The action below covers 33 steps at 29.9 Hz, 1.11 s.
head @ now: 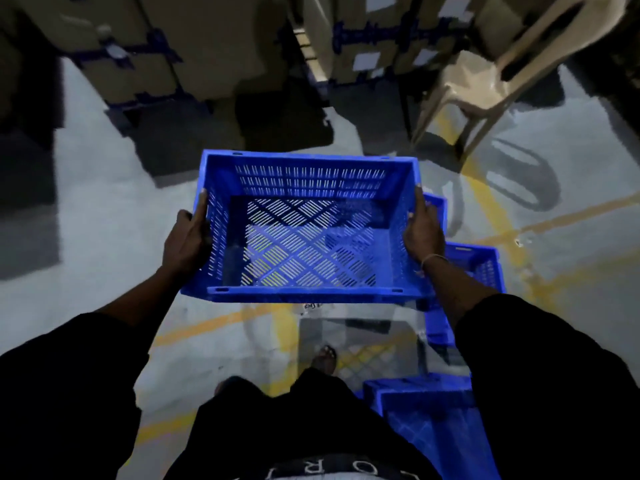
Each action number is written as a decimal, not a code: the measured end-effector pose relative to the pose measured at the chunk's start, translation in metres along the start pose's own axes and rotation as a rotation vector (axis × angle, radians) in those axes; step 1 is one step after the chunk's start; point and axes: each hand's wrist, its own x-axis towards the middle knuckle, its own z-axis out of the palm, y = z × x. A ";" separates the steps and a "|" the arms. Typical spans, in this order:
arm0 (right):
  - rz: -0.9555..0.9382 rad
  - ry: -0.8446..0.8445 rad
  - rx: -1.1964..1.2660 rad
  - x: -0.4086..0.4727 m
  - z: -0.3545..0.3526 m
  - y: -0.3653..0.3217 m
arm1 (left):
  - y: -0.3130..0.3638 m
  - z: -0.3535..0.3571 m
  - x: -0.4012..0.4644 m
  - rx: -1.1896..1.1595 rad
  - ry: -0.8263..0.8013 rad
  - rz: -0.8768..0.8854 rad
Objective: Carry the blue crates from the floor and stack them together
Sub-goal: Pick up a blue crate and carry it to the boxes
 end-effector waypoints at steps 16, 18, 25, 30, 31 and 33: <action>-0.392 -0.152 -0.032 -0.116 0.099 -0.291 | -0.278 -0.144 -0.144 0.028 0.249 -0.259; -0.436 -0.165 -0.021 -0.136 0.113 -0.325 | -0.309 -0.161 -0.163 0.039 0.279 -0.302; -0.599 -0.236 -0.012 -0.197 0.155 -0.443 | -0.407 -0.209 -0.231 0.053 0.367 -0.415; -0.738 -0.295 -0.001 -0.236 0.184 -0.524 | -0.456 -0.234 -0.280 0.074 0.463 -0.547; -0.764 -0.300 0.001 -0.242 0.190 -0.538 | -0.464 -0.238 -0.288 0.069 0.480 -0.578; -0.825 -0.323 0.003 -0.256 0.203 -0.570 | -0.480 -0.247 -0.305 0.059 0.512 -0.641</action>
